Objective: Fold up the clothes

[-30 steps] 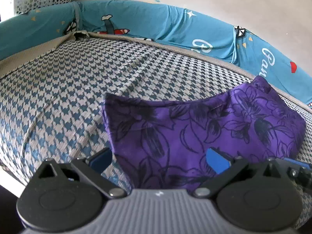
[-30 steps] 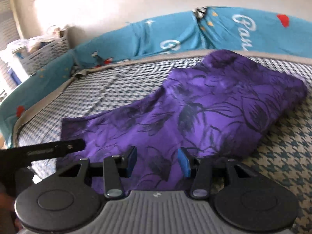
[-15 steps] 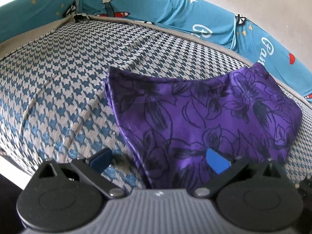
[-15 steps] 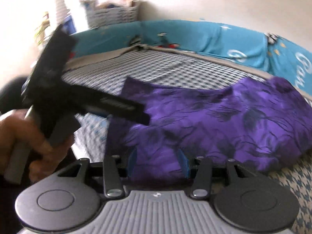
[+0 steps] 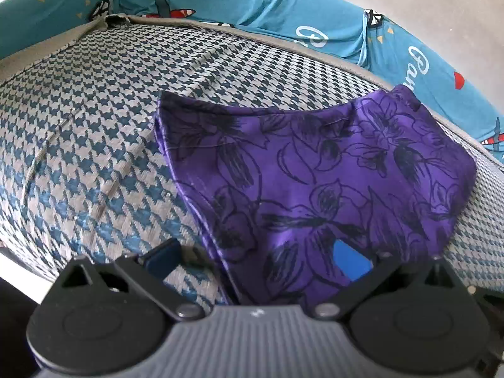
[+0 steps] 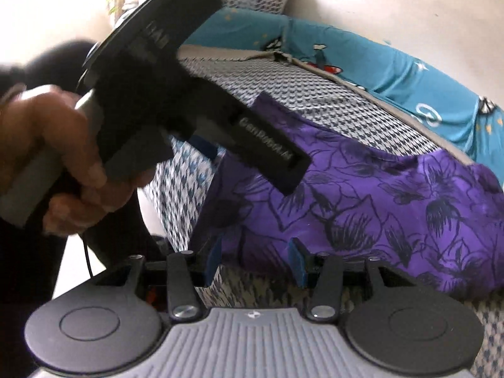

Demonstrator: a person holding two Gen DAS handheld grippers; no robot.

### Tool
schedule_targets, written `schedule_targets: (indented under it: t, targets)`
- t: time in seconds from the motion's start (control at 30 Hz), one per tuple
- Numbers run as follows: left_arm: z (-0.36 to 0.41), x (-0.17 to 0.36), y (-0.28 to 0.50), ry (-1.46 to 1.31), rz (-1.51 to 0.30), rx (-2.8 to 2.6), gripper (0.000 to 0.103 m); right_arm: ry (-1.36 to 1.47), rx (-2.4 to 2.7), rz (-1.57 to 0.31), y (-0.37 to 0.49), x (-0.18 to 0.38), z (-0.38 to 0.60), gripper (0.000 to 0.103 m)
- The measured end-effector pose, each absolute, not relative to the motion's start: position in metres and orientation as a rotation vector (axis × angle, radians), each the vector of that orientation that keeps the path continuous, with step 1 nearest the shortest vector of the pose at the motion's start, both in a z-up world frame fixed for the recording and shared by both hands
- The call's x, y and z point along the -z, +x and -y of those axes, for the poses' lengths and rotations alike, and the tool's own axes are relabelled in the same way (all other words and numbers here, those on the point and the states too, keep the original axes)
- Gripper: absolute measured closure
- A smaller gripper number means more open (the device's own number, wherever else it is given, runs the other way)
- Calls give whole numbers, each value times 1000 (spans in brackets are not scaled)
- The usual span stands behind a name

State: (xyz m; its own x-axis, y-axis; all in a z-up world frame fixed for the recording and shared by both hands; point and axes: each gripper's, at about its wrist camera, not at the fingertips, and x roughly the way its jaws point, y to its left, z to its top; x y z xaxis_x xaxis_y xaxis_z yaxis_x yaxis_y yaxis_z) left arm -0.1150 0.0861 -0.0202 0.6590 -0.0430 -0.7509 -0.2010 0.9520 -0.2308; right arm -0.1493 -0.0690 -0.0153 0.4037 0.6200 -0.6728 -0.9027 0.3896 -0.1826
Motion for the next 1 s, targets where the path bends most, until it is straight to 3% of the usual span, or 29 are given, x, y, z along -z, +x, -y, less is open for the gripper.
schedule_targets:
  t: [0.87,1.0]
  targets:
    - [-99,19,-112,-430,-854,-74,0,-952,-1049,-322,-177,52,51,57]
    - [-101,18,-113,-440,-855,-70,0,-981,-1029,-275,-179,59,47,62]
